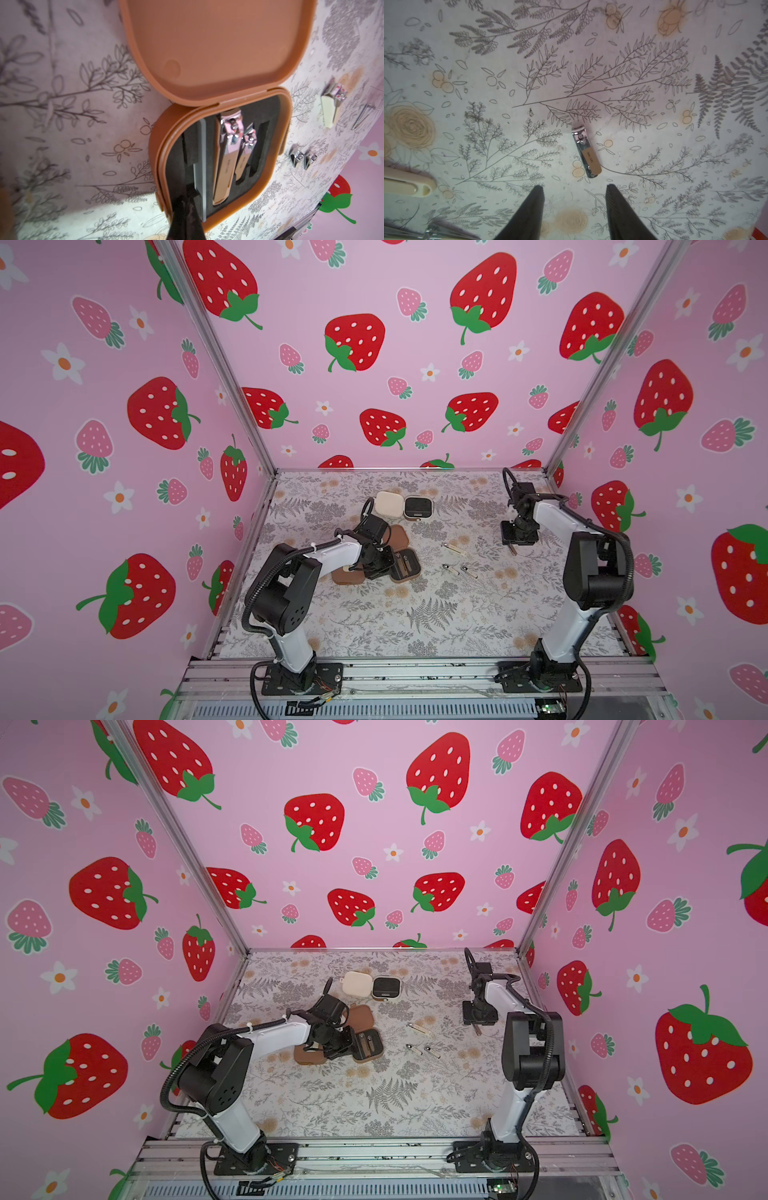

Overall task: Organize nail clipper sets
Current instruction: Pick up the nail clipper from the center of the board.

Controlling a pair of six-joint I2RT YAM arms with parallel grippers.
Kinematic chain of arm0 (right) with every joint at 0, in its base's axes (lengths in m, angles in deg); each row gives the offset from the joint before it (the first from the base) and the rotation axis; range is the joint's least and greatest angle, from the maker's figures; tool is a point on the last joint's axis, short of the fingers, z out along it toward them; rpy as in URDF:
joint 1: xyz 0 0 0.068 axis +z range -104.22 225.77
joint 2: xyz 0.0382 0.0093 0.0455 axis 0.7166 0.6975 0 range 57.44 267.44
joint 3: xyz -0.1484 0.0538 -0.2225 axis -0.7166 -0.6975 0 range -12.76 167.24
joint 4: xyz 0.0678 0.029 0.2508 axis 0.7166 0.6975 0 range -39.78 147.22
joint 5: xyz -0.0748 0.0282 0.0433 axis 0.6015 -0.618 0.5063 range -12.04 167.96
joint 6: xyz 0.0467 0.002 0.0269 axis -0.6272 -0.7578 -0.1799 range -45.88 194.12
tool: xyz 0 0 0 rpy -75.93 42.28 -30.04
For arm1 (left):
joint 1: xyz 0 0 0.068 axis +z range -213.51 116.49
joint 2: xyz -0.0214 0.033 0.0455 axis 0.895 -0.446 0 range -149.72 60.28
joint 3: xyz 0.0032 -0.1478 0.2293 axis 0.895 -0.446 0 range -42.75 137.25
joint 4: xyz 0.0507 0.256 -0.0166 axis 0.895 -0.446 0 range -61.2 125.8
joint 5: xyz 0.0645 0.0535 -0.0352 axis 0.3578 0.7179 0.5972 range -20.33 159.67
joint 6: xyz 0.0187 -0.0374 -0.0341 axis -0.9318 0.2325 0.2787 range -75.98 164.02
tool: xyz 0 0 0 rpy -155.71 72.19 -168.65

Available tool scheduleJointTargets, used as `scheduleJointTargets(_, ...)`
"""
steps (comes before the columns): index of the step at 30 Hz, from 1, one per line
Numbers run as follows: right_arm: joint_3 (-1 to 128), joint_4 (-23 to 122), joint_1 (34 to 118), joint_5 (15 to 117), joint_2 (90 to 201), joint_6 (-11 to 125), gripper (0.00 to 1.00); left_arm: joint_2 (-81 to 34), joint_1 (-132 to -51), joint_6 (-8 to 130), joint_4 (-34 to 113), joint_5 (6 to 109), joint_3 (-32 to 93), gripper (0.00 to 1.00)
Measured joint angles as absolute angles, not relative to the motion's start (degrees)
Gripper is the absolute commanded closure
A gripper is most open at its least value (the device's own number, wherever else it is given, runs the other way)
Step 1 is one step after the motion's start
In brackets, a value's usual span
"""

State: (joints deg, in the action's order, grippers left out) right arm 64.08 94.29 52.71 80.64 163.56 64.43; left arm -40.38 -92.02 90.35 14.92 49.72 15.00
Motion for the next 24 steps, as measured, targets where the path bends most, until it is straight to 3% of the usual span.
scheduleJointTargets(18,63.7,91.5,51.6,81.8,168.3,64.4,0.51,-40.4,-92.0,90.4,14.9,49.7,15.0,1.0)
scheduleJointTargets(24,62.9,91.2,51.3,81.9,168.4,63.6,0.58,-40.4,-92.0,90.3,14.9,49.7,15.0,1.0)
